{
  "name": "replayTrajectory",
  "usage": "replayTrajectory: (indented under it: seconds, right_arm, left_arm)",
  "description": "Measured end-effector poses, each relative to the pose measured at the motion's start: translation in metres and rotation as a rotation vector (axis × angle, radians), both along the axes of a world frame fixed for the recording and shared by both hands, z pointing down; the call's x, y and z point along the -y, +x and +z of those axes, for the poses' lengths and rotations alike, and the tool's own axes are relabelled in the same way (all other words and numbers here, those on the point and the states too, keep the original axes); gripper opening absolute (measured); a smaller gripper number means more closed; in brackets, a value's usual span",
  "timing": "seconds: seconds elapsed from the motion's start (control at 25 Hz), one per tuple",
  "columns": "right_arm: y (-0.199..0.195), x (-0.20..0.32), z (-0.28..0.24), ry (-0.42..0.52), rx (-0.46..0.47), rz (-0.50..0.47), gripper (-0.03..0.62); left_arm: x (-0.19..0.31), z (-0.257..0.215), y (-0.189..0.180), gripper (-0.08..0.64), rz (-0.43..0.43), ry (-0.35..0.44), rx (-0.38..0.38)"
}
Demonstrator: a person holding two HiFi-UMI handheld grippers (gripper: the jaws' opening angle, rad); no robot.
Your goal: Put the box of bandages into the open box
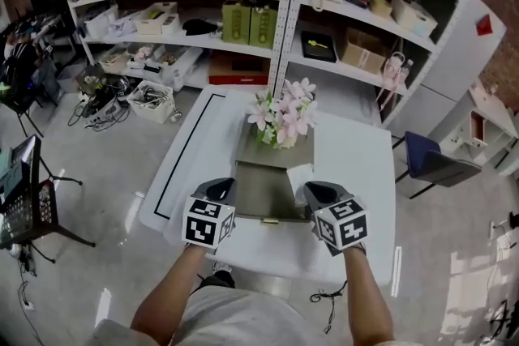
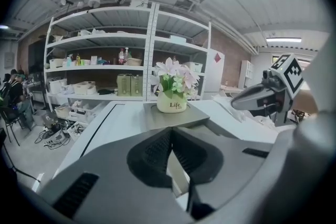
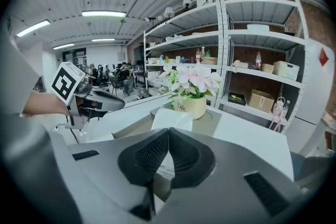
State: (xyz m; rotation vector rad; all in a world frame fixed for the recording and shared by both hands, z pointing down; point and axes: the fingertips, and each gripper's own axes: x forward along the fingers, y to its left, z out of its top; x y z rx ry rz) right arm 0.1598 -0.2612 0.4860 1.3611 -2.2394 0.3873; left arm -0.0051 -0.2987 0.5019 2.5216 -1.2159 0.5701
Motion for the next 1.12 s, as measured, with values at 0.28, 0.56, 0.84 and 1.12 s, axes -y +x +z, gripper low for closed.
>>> replayTrajectory:
  seconds: [0.28, 0.56, 0.84, 1.12]
  right_arm:
    - [-0.017, 0.014, 0.016, -0.051, -0.042, -0.024, 0.005]
    - [-0.031, 0.023, 0.042, -0.118, -0.056, -0.034, 0.005]
    - [-0.042, 0.030, 0.071, -0.187, -0.063, -0.027, 0.005]
    - [-0.055, 0.035, 0.094, -0.251, -0.092, -0.055, 0.005]
  left_arm:
    - [0.017, 0.006, -0.001, 0.005, 0.038, -0.012, -0.014]
    - [0.029, 0.010, -0.002, 0.005, 0.073, -0.016, -0.020]
    - [0.032, 0.017, -0.004, 0.005, 0.104, -0.033, -0.018]
    - [0.034, 0.019, -0.007, 0.005, 0.124, -0.041, -0.022]
